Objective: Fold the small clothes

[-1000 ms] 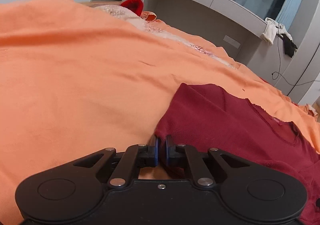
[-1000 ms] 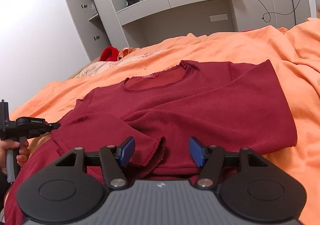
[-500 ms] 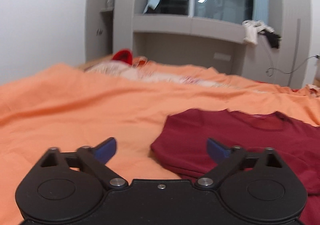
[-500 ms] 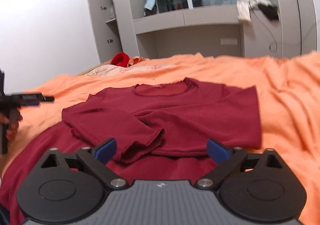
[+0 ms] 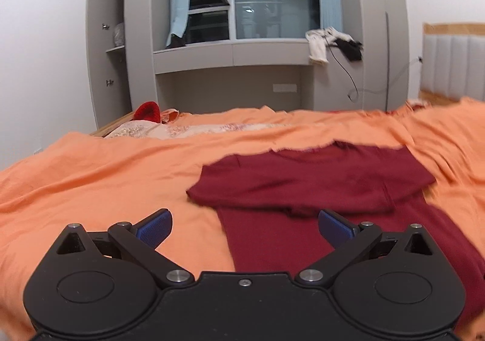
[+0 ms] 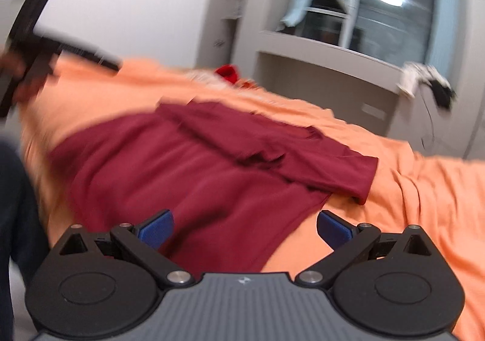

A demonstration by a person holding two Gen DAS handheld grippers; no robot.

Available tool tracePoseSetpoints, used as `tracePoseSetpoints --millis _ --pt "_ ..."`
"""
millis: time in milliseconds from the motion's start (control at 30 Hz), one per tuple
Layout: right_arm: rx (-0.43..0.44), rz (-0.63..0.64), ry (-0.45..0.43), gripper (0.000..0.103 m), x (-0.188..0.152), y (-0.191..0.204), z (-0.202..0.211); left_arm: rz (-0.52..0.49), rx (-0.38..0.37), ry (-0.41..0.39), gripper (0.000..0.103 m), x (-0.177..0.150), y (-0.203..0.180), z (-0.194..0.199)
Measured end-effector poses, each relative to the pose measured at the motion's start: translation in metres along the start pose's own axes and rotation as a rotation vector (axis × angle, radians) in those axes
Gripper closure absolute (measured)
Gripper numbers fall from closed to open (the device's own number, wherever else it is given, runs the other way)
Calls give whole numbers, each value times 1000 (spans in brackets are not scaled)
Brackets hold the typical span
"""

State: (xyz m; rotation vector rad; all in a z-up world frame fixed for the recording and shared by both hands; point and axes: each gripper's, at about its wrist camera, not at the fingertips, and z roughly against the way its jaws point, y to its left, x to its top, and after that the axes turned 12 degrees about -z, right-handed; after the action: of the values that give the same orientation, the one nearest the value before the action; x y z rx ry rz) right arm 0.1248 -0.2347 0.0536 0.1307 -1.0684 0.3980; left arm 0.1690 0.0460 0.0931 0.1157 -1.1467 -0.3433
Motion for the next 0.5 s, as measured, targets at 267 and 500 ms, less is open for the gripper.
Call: tracePoseSetpoints --millis 267,500 --pt "-19 197 62 0 -35 48 -9 -15 -43 65 1 -45 -24 30" --pt "-179 333 37 9 -50 78 -33 -33 -83 67 1 -65 -38 44"
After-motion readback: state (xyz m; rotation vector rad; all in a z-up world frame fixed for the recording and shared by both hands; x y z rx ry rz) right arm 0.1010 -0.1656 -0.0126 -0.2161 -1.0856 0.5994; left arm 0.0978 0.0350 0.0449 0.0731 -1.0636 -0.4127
